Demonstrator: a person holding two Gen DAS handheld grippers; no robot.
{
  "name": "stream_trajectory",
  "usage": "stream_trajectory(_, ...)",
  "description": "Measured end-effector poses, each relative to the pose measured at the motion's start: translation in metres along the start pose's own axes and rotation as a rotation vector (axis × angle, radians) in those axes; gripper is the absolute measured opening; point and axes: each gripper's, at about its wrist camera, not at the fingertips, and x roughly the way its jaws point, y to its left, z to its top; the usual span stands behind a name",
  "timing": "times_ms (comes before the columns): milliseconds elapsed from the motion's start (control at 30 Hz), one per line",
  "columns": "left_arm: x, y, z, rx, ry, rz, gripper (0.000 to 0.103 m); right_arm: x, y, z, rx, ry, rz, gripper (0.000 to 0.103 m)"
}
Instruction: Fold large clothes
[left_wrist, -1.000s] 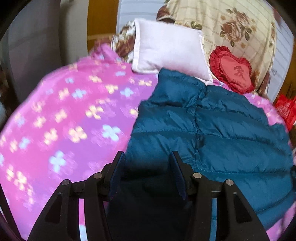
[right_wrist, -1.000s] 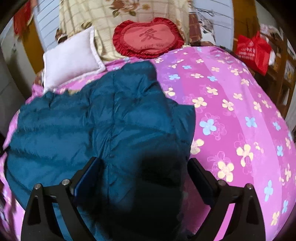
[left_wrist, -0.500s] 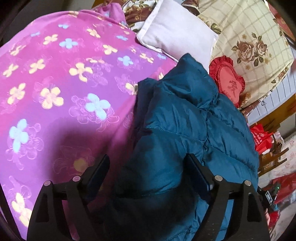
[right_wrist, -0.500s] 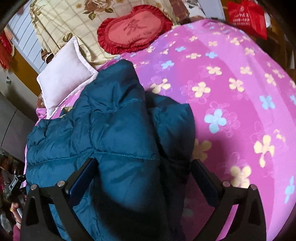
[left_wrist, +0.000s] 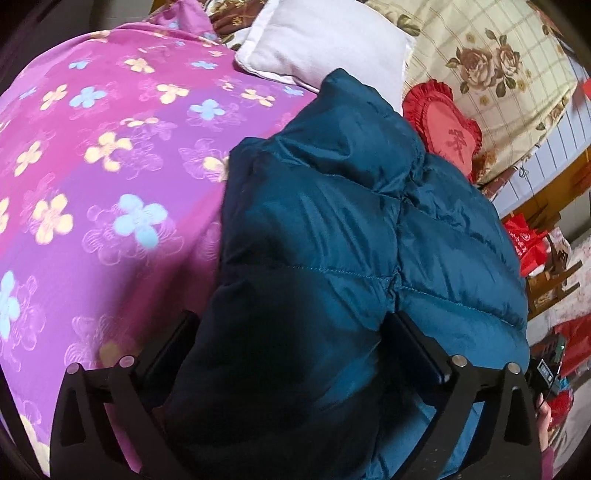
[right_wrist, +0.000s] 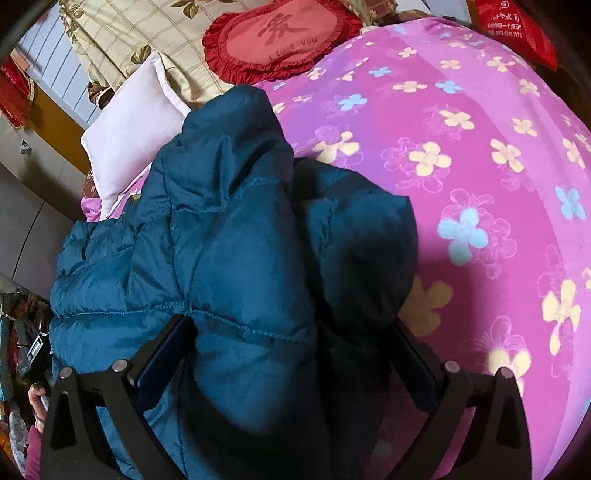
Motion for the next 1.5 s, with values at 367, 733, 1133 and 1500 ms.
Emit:
stream_trajectory(367,0.008,-0.013,0.001,0.077,0.027,-0.028,0.083,0.002,0.007,-0.003,-0.014,-0.006,-0.012,0.103)
stream_trajectory(733,-0.018,-0.017,-0.014,0.097,-0.047,-0.098,0.013,-0.017,0.044,-0.022,-0.147,-0.068,0.011,0.045)
stream_trajectory(1133,-0.098,-0.023,-0.046,0.121,-0.093,-0.114,0.000,-0.091,0.071,-0.051,-0.183,-0.159,0.063,0.024)
stream_trajectory(1500,-0.167,-0.014,-0.123,0.172,-0.011,-0.065,0.000,-0.165,0.061,-0.140,-0.149,-0.079,0.157,0.025)
